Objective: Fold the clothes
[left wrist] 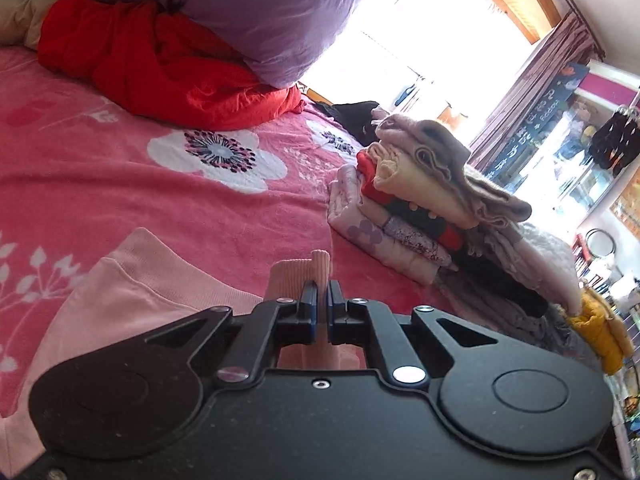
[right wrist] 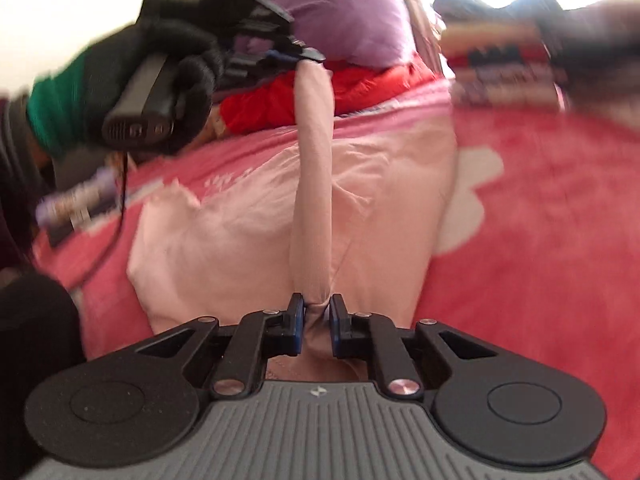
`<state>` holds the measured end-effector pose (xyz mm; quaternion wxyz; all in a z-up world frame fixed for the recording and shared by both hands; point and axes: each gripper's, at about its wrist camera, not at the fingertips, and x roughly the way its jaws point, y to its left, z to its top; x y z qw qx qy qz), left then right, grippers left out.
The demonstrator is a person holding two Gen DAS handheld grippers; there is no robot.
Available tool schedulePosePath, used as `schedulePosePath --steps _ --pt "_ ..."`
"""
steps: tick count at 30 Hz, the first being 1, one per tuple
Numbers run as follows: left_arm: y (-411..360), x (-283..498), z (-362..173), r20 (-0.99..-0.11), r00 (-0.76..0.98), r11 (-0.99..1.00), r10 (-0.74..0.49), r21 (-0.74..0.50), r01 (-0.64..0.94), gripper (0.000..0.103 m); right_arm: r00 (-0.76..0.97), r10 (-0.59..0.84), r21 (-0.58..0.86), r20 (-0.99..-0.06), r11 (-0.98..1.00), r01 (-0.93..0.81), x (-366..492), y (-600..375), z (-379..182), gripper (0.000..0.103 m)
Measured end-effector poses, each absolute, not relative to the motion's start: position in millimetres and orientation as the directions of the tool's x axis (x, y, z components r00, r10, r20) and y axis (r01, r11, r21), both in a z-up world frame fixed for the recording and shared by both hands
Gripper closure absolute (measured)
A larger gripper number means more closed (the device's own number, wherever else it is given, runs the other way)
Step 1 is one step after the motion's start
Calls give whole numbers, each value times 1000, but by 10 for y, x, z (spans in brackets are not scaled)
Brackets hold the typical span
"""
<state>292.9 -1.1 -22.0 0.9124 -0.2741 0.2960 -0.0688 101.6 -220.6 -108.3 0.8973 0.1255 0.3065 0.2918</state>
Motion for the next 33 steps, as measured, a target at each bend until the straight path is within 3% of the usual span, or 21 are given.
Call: schedulePosePath --steps 5,13,20,27,29,33 --pt "-303 3146 -333 -537 795 858 -282 -512 -41 101 617 651 576 -442 733 -362 1078 -2384 -1209 88" --pt "-649 3301 -357 -562 780 904 -273 -427 9 101 611 680 631 -405 692 -352 1062 -2448 -1187 90" --pt "-824 3495 -487 -617 758 942 -214 -335 -7 101 630 706 769 -323 584 -260 1051 -2722 -1251 96" --pt "-1038 3614 -661 -649 739 973 -181 -226 40 101 590 724 819 -358 547 -174 1093 -2748 -1410 96" --pt "-1085 3632 -677 -670 714 975 -204 -208 84 95 585 723 819 -369 550 -163 1107 -2739 -1423 96" --pt "-877 3407 -419 -596 765 963 -244 -241 120 83 585 711 806 -391 571 -156 1112 -2719 -1381 94"
